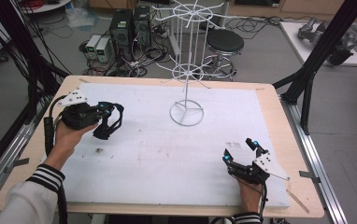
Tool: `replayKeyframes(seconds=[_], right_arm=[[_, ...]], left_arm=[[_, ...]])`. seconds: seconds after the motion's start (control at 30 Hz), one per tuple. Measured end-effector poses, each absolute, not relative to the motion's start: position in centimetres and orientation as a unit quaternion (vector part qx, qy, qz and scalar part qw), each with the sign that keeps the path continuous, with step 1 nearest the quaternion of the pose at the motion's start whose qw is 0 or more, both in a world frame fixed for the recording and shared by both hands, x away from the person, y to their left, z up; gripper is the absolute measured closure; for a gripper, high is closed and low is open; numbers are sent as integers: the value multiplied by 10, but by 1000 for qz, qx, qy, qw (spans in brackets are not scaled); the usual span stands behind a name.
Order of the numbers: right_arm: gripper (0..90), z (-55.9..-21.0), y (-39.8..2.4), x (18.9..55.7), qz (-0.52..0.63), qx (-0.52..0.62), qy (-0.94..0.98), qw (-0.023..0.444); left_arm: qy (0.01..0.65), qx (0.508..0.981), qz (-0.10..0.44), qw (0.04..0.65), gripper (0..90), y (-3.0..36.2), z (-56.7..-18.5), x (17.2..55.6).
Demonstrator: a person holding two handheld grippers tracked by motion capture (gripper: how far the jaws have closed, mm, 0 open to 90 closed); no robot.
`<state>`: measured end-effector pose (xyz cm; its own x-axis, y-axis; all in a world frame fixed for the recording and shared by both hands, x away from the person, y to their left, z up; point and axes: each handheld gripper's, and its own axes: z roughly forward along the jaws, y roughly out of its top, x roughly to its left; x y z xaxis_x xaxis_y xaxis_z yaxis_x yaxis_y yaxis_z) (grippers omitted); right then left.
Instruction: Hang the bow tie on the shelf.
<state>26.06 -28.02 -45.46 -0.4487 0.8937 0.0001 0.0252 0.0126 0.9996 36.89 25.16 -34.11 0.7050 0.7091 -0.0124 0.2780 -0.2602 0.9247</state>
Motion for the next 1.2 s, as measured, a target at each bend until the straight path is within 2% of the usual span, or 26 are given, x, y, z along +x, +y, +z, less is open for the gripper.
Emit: replayKeyframes(seconds=[0.5,1.2], right_arm=[[82,-454,-280,261,591,379,612,364],[82,-455,-280,261,593,376,611,366]], left_arm=[[308,728,194,581,854,214,-323,380],[298,728,194,586,854,176,-309,405]])
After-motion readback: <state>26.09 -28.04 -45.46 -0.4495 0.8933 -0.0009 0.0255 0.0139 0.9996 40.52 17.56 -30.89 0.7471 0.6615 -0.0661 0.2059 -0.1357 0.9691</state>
